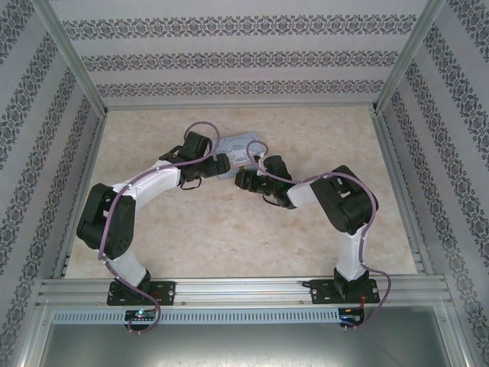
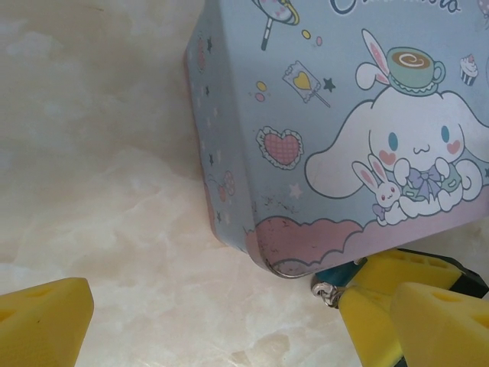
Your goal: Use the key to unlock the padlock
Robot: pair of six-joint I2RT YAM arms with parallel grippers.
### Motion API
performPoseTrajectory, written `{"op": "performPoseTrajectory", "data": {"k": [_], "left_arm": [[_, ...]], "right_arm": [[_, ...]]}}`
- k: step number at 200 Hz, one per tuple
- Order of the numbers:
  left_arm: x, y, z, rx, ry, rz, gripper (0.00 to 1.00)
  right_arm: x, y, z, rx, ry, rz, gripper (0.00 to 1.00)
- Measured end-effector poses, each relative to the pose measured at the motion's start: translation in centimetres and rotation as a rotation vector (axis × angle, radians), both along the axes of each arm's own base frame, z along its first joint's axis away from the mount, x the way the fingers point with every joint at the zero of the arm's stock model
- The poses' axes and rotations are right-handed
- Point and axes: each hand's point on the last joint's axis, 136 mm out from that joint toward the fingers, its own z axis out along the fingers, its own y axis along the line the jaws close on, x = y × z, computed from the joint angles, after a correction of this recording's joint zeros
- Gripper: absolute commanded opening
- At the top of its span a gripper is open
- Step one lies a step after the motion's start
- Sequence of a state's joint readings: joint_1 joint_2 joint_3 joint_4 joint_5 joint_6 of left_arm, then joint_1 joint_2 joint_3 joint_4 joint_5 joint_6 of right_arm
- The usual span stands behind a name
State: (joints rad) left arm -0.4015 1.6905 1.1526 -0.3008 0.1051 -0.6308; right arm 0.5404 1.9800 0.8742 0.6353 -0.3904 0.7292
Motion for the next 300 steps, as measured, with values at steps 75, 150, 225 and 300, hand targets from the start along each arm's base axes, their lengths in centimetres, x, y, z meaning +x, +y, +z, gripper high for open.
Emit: {"op": "performPoseTrajectory", "data": {"k": [75, 150, 225, 300], "left_arm": [[0.0, 0.1, 0.0, -0.014, 0.006, -0.002, 1.0], [0.1, 0.2, 0.0, -0.016, 0.006, -0.001, 1.0], [0.7, -0.1, 1.0, 0.004, -0.027, -0.024, 1.0], [1.6, -2.6, 0.7, 0.187, -0.052, -0.102, 1.0]], "right_arm": [[0.6, 0.1, -0.6, -0.021, -0.024, -0.03, 0.26], [0.8, -0.2, -0.7, -0.012, -0.029, -0.057, 0.0], [-0.5, -2.3, -0.8, 0.034, 0.035, -0.089, 0.0], [-1.5, -3.4, -1.0, 0.076, 0.103, -0.103, 0.0]]}}
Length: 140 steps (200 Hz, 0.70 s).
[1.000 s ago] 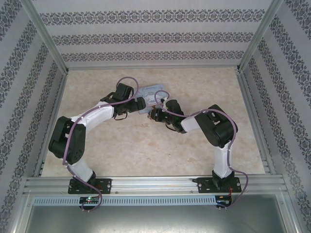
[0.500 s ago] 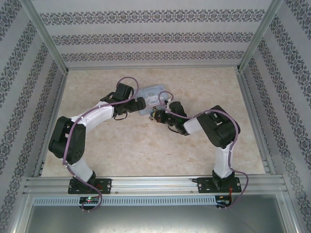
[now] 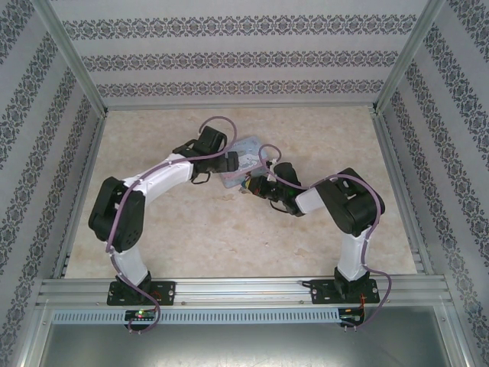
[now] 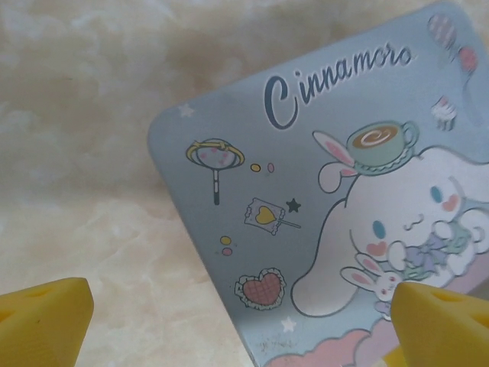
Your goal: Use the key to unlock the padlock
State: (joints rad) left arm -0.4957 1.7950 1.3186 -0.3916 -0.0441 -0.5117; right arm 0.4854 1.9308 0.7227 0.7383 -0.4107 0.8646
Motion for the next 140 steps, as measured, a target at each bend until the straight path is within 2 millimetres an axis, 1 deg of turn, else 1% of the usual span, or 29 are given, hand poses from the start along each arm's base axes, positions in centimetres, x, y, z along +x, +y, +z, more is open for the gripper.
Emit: {"op": "performPoseTrajectory", "data": {"k": [31, 51, 68, 140], "left_arm": [[-0.7, -0.4, -2.2, 0.104, 0.038, -0.019, 1.0], [-0.5, -0.4, -1.7, 0.133, 0.021, -0.016, 1.0], [-0.5, 0.0, -2.0, 0.163, 0.025, -0.009, 1.0], [-0.3, -0.7, -2.0, 0.199, -0.001, -0.011, 0.99]], "right_arm": [[-0.1, -0.4, 0.0, 0.009, 0.01, -0.002, 0.0], [-0.1, -0.6, 0.0, 0.015, 0.014, -0.004, 0.0], [-0.1, -0.8, 0.0, 0.023, 0.022, -0.011, 0.0], [0.2, -1.6, 0.1, 0.055, 0.059, -0.031, 0.0]]}}
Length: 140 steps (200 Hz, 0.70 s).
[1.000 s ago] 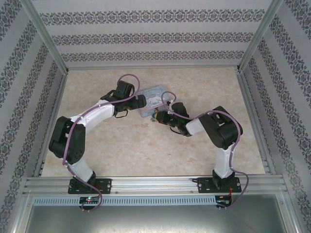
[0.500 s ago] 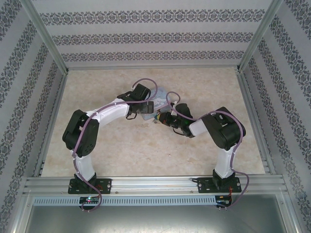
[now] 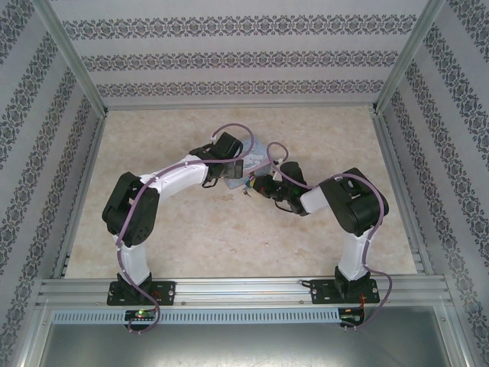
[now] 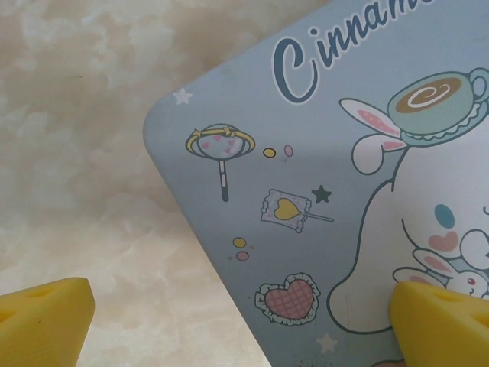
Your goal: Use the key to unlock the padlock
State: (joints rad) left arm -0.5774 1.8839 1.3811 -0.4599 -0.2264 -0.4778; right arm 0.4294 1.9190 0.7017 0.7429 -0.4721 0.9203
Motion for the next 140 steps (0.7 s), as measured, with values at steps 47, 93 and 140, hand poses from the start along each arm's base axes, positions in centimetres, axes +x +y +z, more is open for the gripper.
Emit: {"op": "performPoseTrajectory", "data": {"k": [47, 93, 140], "left_arm": [[0.0, -0.3, 0.0, 0.01, -0.01, -0.003, 0.99], [0.0, -0.3, 0.0, 0.015, -0.014, -0.004, 0.99], [0.3, -0.5, 0.0, 0.016, -0.034, -0.002, 0.98]], "right_arm": [[0.1, -0.2, 0.3, 0.043, 0.04, -0.017, 0.0], [0.1, -0.1, 0.5, 0.083, 0.082, -0.041, 0.0], [1.2, -0.9, 0.9, 0.148, 0.105, -0.089, 0.0]]}}
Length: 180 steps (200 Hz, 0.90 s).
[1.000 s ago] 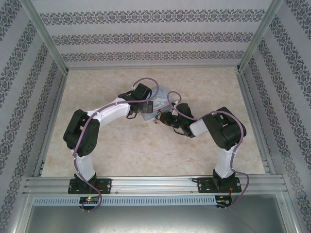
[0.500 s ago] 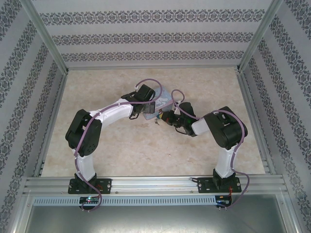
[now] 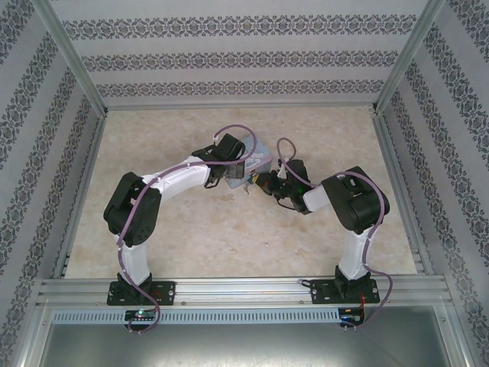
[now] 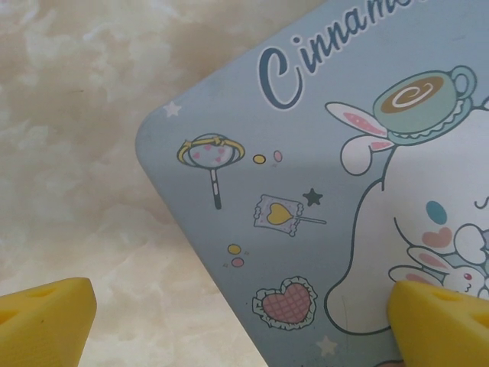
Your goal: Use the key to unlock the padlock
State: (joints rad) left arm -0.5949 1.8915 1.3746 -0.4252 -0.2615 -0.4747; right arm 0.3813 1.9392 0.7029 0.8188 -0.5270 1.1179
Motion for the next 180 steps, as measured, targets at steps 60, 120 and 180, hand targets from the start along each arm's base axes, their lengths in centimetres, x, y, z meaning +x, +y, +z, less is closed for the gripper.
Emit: {"op": "performPoseTrajectory", "data": {"k": [60, 120, 180], "left_arm": [[0.5, -0.3, -0.1, -0.011, -0.019, 0.001, 0.98], [0.8, -0.7, -0.2, -0.021, -0.032, -0.003, 0.98], [1.1, -1.1, -0.2, -0.028, -0.043, -0.006, 0.97]], "right_arm": [[1.0, -0.5, 0.0, 0.078, 0.019, -0.036, 0.0], [1.6, -1.5, 0.0, 0.073, 0.033, -0.024, 0.0], [2.2, -1.9, 0.0, 0.0, 0.05, 0.027, 0.0]]}}
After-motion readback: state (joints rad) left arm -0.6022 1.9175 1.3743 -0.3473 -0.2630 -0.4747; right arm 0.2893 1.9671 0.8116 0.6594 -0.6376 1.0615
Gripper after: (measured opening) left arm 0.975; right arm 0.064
